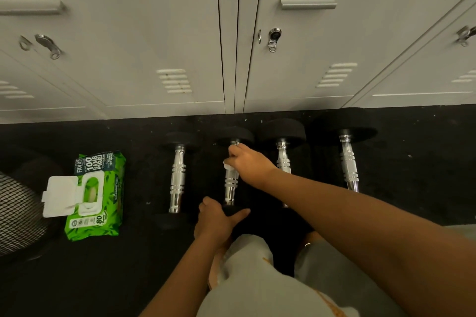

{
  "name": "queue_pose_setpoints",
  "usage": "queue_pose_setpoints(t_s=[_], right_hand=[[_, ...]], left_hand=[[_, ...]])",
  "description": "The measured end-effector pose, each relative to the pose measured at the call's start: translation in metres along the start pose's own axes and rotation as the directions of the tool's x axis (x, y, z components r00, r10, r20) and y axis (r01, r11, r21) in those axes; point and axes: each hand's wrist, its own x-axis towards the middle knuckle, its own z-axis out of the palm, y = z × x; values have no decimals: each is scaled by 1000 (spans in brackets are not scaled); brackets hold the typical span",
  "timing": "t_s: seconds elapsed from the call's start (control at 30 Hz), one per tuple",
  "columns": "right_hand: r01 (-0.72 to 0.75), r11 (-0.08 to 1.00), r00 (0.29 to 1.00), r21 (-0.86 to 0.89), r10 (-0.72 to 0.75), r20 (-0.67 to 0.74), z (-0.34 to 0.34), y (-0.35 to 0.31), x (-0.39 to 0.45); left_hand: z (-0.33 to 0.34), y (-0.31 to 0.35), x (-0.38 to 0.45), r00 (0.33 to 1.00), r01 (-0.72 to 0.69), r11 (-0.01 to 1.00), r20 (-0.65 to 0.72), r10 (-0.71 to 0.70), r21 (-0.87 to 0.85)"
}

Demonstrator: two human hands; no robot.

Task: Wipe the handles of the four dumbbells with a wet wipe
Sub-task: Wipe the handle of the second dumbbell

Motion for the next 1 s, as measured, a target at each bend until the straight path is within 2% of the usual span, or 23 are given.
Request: queue_pose_setpoints(t_s=[0.13, 0.3, 0.37, 0.47, 0.63, 0.77, 0.83, 0.93, 1.0], right_hand=[[-140, 988, 986, 67, 146, -87, 2, 2, 8], [-133, 985, 988, 113, 141, -69, 10, 1, 6], [-191, 969, 971, 157, 210, -113, 9, 6, 11], [-256, 943, 945, 211, 290, -151, 14, 4, 12], [-263, 946, 948, 193, 290, -132, 17, 7, 11], [-372, 889, 889, 268, 425, -174, 17, 6, 15], [-377, 873, 877, 310, 444, -184, 26, -1, 11], [-355, 871, 874, 339, 438, -209, 31, 2, 12], [-384, 824, 835, 416, 502, -224, 29, 4, 17]], left_hand=[[1, 0, -1, 1000, -7, 1000, -13, 7, 9], [1, 1, -4, 999, -7, 1000, -46, 8, 10], [1, 0, -4, 999, -9, 1000, -43, 9, -1], [-1, -2, -2, 1000, -3, 997, -8, 2, -71], [-3, -3, 3, 999, 24, 988, 32, -20, -152], [-1, -3, 3, 999, 40, 978, 29, -34, -206], [-1, -4, 3, 998, 63, 966, 46, -53, -249], [-4, -4, 2, 999, 25, 987, 50, -17, -158], [-5, -5, 3, 999, 19, 990, 49, -12, -143]])
